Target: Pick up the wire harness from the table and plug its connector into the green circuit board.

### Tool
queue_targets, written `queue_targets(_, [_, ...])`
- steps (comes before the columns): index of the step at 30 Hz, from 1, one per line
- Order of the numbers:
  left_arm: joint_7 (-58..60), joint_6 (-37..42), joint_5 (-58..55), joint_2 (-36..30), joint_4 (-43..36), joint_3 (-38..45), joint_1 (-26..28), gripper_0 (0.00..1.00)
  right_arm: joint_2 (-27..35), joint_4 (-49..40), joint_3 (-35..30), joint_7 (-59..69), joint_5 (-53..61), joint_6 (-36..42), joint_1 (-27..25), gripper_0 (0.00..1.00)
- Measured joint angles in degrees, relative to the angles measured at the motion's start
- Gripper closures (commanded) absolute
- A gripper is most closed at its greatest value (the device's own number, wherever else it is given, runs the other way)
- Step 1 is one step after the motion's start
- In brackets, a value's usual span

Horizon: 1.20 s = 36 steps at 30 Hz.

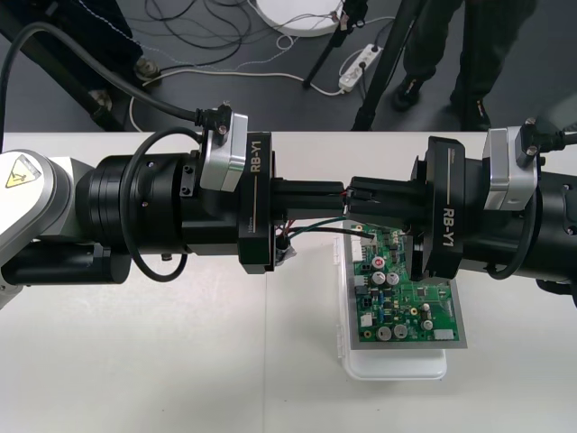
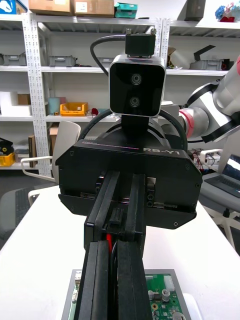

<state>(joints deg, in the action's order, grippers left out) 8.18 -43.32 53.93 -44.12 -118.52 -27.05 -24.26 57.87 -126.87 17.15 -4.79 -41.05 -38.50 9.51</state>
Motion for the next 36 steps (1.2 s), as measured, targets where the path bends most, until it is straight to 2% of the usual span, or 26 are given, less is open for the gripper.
queue_targets(15, [0.00,0.03,-0.75,0.00,0.05,-0.02,0.00,1.00,0.00,0.04,-0.06,0.00,0.44,-0.03,-0.09,1.00])
queue_targets(17, [0.00,0.03,-0.79,0.00,0.05,-0.05,0.00,1.00,0.00,0.05,-0.06,0.00,0.75,-0.03,-0.25,0.93])
queue_targets(18, [0.00,0.04,-0.82,0.01,0.05,-0.08,0.00,1.00,0.00,0.06,-0.06,0.00,0.99,-0.03,-0.36,0.93])
queue_targets(20, [0.00,0.07,-0.91,0.02,0.05,-0.18,0.00,1.00,0.00,0.07,-0.06,0.00,1.45,-0.05,-0.61,0.39])
queue_targets(21, [0.00,0.07,-0.95,0.03,0.05,-0.20,0.00,1.00,0.01,0.14,-0.08,0.00,1.72,-0.03,-0.74,0.26])
queue_targets(22, [0.00,0.10,-0.98,0.03,0.05,-0.20,0.00,1.00,0.02,0.29,-0.09,0.00,2.12,-0.04,-0.90,0.18])
queue_targets(23, [0.00,0.12,-0.98,0.03,0.05,-0.20,0.00,1.00,0.03,0.51,-0.09,0.00,2.65,-0.04,-1.05,0.17])
queue_targets(25, [0.00,0.21,-0.99,0.03,0.05,-0.21,0.00,1.00,0.03,0.85,-0.10,0.00,3.22,-0.04,-1.26,0.06])
queue_targets(27, [0.00,0.36,-0.99,0.03,0.05,-0.21,0.00,1.00,0.04,1.11,-0.14,0.00,3.29,-0.04,-1.33,0.00])
queue_targets(36, [0.00,1.11,-1.00,0.03,0.05,-0.21,0.00,1.00,0.06,1.54,-1.06,0.00,3.32,-0.04,-2.54,0.00])
